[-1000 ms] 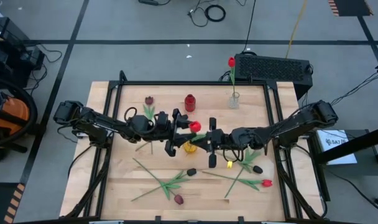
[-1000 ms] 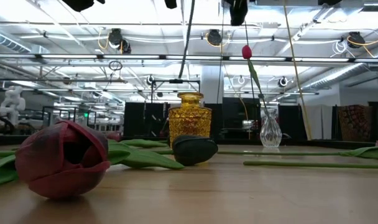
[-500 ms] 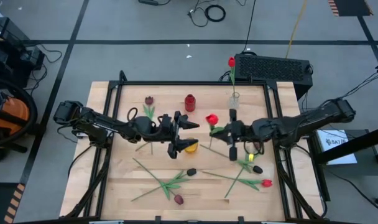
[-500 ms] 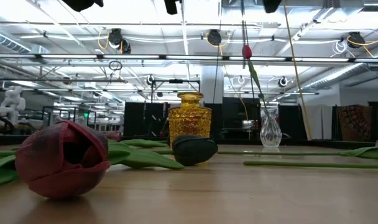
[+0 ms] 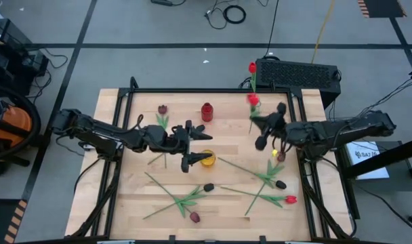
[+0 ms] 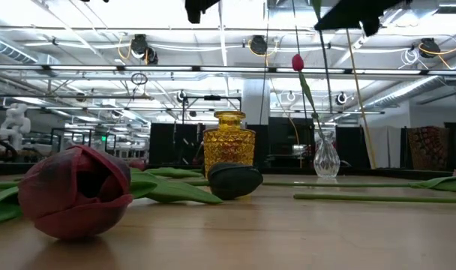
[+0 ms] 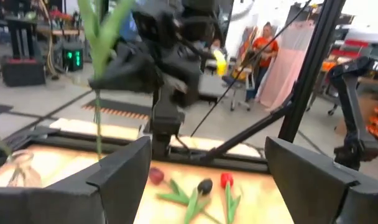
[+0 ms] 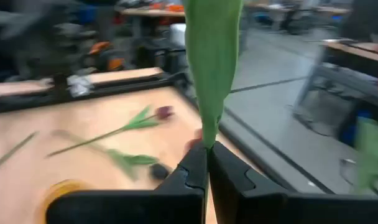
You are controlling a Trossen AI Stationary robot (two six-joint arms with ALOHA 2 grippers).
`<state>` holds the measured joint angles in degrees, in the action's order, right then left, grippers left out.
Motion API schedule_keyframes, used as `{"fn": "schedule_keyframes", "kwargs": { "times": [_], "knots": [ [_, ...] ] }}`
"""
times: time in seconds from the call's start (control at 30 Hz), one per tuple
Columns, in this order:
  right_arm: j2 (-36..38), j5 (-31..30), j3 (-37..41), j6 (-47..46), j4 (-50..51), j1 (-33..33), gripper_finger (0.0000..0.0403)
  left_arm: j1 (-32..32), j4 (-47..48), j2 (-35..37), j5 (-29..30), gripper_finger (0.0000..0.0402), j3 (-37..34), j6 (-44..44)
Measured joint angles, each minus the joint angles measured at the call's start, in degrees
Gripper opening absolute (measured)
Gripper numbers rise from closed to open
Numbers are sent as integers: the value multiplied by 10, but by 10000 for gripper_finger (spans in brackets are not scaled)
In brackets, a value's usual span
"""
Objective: Sort flowers into vase by color
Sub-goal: Put the top red flower into the transparent vase
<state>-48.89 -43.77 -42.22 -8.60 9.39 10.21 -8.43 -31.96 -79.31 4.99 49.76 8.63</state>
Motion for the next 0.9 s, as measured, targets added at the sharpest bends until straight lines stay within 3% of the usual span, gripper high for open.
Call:
{"fn": "schedule_keyframes", "kwargs": {
  "times": [0.2,0.37,0.57,0.9],
  "knots": [
    [83,2,36,32,-25,-94,0,-11,43,8,2,320,0,0],
    [121,2,96,47,-115,-176,1,-11,46,8,2,320,0,0],
    [116,7,180,52,-288,-253,1,-11,42,8,2,320,0,0],
    [104,7,205,49,-309,-310,1,-8,42,8,4,320,0,0]
  ]
}}
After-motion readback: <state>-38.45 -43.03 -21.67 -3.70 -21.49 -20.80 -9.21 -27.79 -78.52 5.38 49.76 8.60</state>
